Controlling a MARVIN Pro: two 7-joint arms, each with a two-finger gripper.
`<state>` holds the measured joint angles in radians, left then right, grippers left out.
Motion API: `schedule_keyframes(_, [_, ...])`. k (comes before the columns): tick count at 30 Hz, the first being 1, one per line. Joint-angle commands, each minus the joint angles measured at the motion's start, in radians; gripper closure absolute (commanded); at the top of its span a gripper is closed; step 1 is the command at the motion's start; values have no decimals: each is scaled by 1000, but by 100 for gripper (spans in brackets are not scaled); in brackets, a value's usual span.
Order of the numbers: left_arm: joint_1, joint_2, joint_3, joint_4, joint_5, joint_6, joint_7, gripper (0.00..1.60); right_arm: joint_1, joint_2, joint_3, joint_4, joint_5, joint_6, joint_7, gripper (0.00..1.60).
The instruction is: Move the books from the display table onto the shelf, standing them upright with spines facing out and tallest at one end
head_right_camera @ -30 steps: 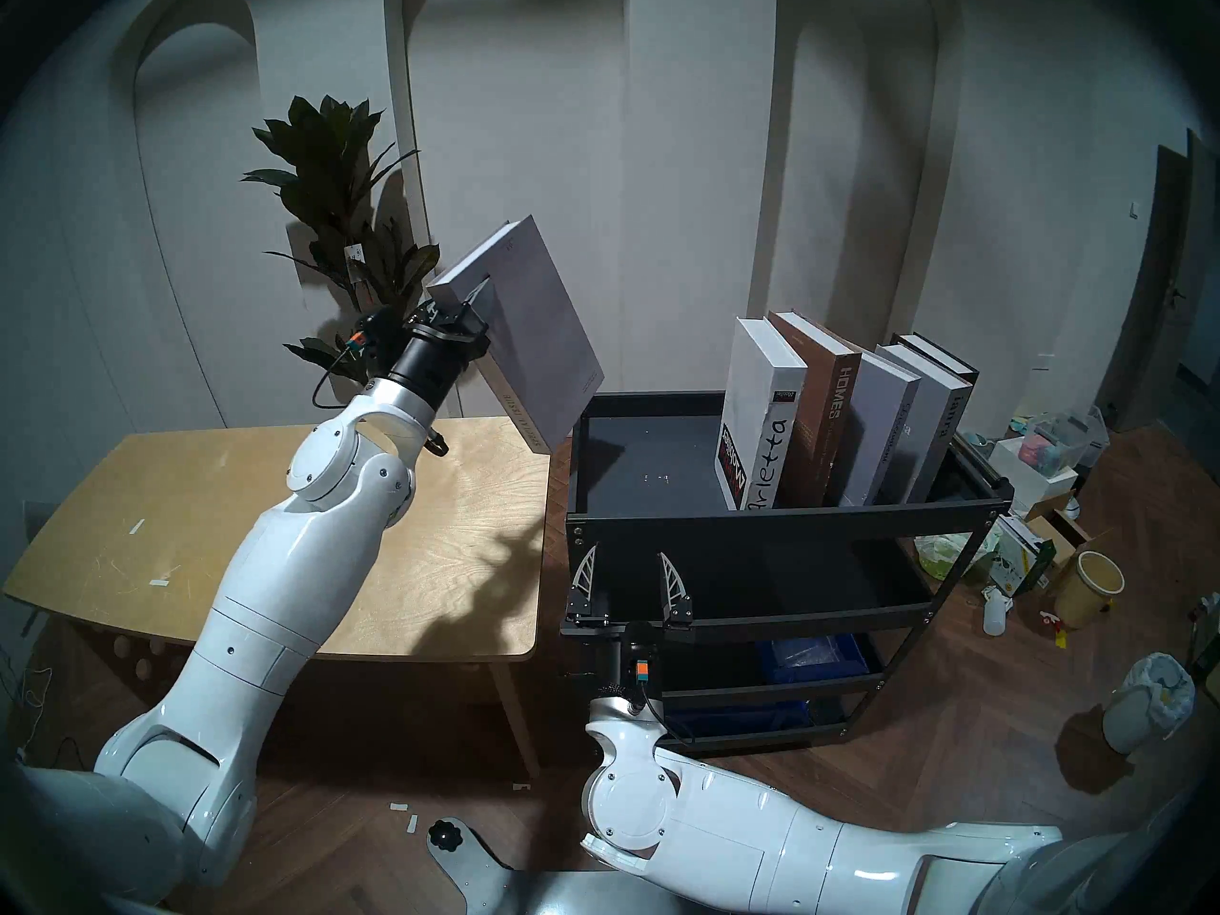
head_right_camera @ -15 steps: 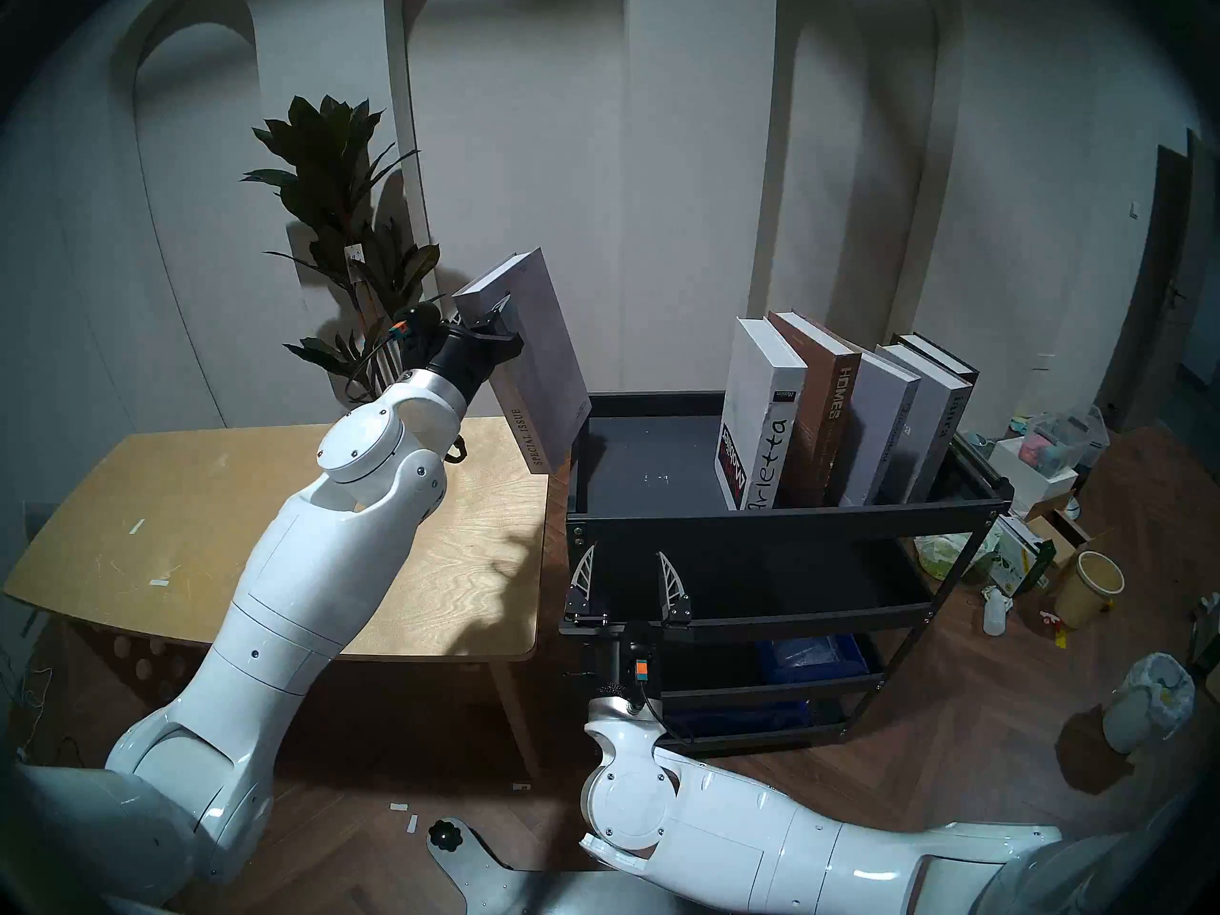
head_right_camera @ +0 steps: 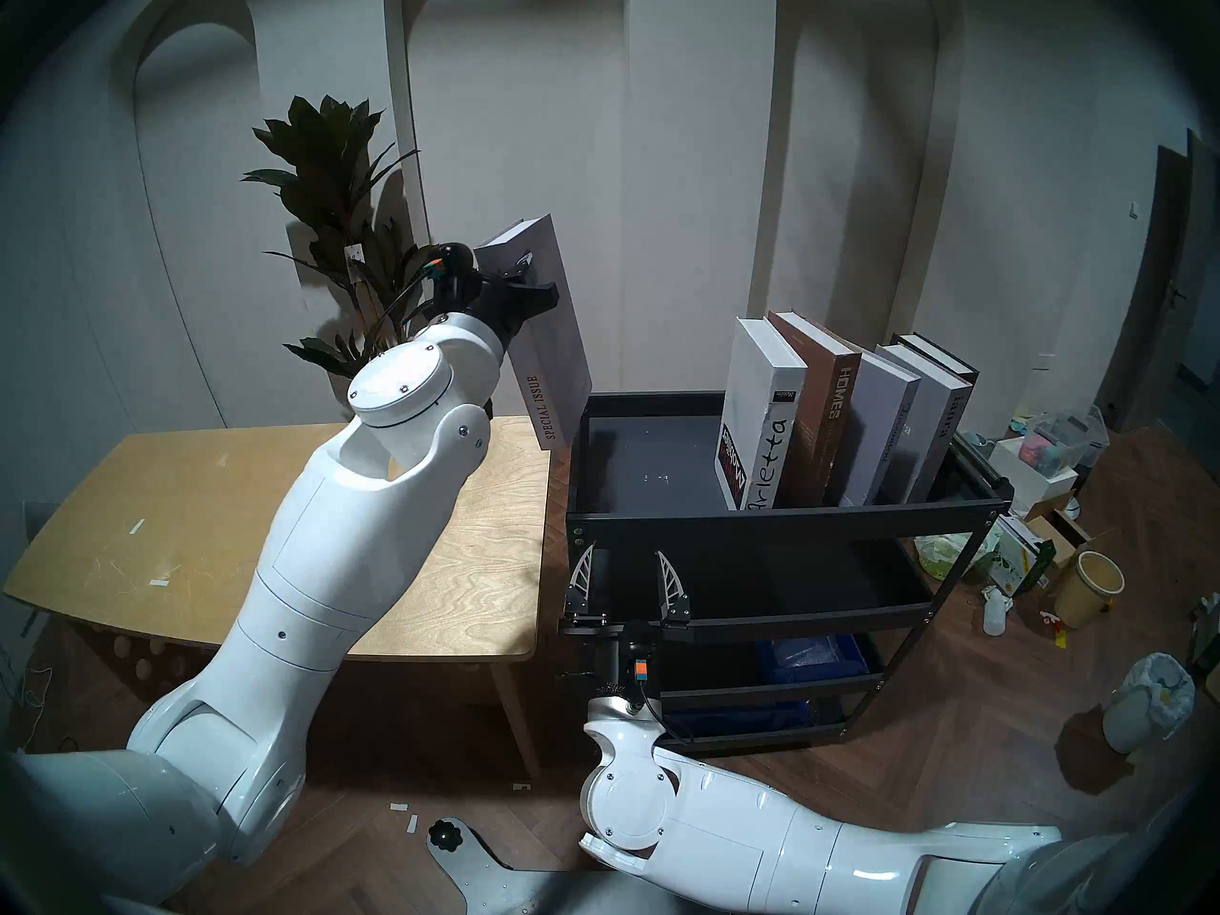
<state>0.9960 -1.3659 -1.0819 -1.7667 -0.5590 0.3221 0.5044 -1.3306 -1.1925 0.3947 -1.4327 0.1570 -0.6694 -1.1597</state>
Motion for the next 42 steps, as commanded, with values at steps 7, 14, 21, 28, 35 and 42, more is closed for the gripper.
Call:
schedule_keyframes(7, [-141,-181,79,-34,56,207,244,160,1,-7,3,-23,-3,-5,-4,0])
schedule_keyframes(14, [-153,-258,80,-30,18,192,347,160,-3,-5,5,-33,-5,-2,-8,0])
schedule_keyframes(21, [-76,-219,99,-116,41,78,270,160,-5,-3,7,-38,-6,1,-9,0])
schedule_keyframes(28, [-8,-85,129,-112,97,-41,136,160,-7,-3,8,-40,-7,3,-9,0])
schedule_keyframes(35, [-32,-52,123,46,146,-159,26,160,-9,-2,10,-43,-9,6,-11,0])
schedule_keyframes(42, [-101,-94,124,135,155,-201,24,160,-9,-3,11,-43,-9,8,-12,0])
